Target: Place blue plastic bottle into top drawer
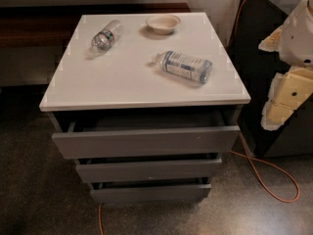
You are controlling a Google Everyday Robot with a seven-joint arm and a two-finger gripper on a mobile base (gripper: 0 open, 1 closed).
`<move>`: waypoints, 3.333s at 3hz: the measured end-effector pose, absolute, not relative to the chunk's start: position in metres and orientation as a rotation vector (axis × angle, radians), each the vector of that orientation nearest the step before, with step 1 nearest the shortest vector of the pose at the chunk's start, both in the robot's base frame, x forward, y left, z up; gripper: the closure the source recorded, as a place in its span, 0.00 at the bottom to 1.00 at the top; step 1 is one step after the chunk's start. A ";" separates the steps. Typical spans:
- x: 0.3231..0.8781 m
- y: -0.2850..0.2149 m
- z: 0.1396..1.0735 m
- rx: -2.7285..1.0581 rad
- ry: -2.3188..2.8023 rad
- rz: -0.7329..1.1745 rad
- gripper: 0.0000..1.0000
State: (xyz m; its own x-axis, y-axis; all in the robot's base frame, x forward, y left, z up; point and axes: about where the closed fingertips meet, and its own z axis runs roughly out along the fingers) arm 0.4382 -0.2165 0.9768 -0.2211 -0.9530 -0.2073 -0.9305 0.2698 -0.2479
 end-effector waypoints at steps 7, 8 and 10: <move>0.459 -0.149 0.739 -1.979 1.738 0.260 0.00; 0.477 -0.147 0.715 -1.975 1.728 0.215 0.00; 0.536 -0.150 0.669 -1.905 1.797 0.072 0.05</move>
Offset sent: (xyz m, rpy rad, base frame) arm -0.0034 0.0064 -0.0534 0.0396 0.0119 0.0510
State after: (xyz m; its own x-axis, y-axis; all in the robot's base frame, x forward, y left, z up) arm 0.5358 -0.1499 0.6691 0.1202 -0.9174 -0.3795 -0.9448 0.0117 -0.3275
